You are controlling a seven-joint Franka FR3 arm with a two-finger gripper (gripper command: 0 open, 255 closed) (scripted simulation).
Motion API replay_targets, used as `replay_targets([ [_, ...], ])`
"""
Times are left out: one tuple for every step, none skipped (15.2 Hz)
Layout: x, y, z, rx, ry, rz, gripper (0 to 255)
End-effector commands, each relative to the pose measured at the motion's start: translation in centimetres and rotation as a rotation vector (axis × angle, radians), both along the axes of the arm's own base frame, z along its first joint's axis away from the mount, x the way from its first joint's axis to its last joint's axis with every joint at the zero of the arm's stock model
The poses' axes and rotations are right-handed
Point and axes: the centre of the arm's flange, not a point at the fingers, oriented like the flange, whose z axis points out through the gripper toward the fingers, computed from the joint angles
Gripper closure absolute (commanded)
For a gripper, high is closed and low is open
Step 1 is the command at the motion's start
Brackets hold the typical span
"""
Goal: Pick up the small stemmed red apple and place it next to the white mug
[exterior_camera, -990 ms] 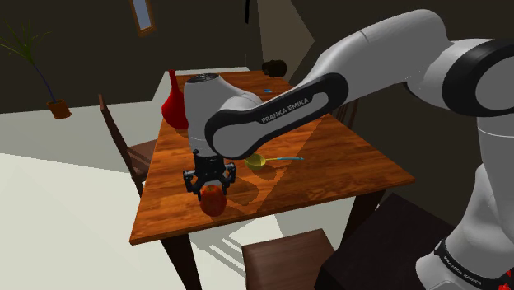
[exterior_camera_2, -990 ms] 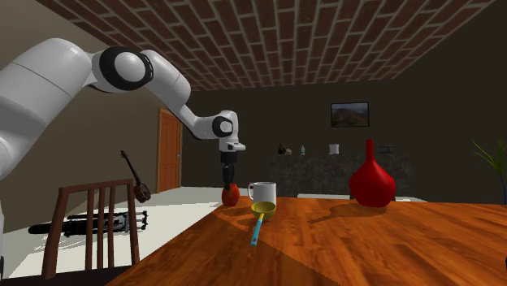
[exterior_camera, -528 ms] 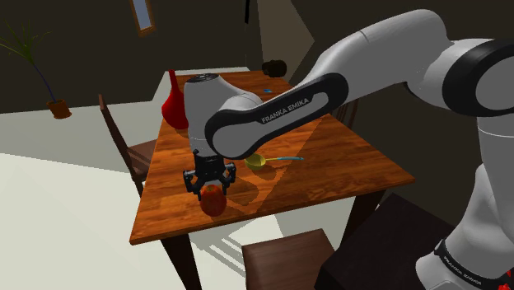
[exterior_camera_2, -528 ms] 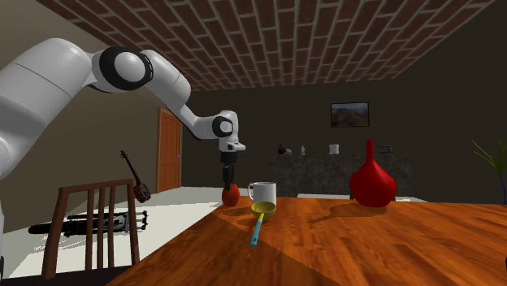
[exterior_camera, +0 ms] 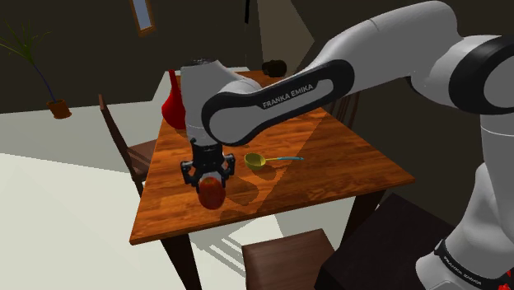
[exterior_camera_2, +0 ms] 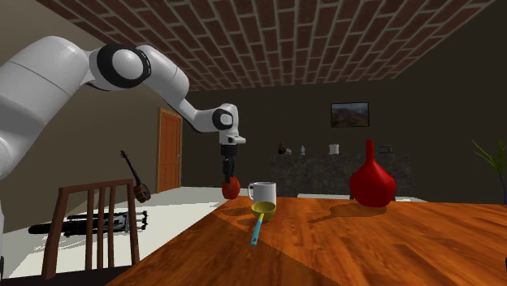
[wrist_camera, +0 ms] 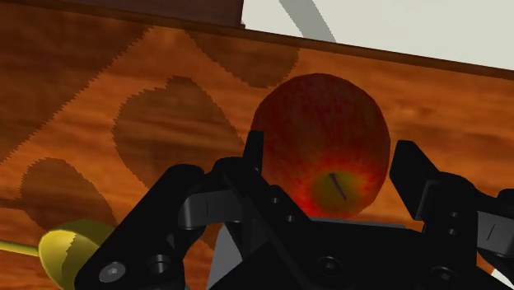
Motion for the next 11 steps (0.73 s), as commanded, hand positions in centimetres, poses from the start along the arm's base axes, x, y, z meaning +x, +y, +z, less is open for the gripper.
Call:
replay_targets([
  [0.0, -0.1, 1.0, 0.000, 0.000, 0.000, 255],
  [0.0, -0.1, 1.5, 0.000, 0.000, 0.000, 255],
  [0.0, -0.1, 2.0, 0.000, 0.000, 0.000, 255],
  [0.0, -0.1, 2.6, 0.000, 0.000, 0.000, 255],
  [0.0, -0.1, 3.1, 0.000, 0.000, 0.000, 255],
  [0.0, -0.1, 3.6, 0.000, 0.000, 0.000, 255],
  [0.0, -0.1, 4.2, 0.000, 0.000, 0.000, 255],
  [0.0, -0.1, 4.7, 0.000, 0.000, 0.000, 255],
  [0.0, -0.1, 5.2, 0.000, 0.000, 0.000, 255],
  [0.0, -0.1, 5.7, 0.000, 0.000, 0.000, 255],
  [0.0, -0.1, 6.3, 0.000, 0.000, 0.000, 255],
])
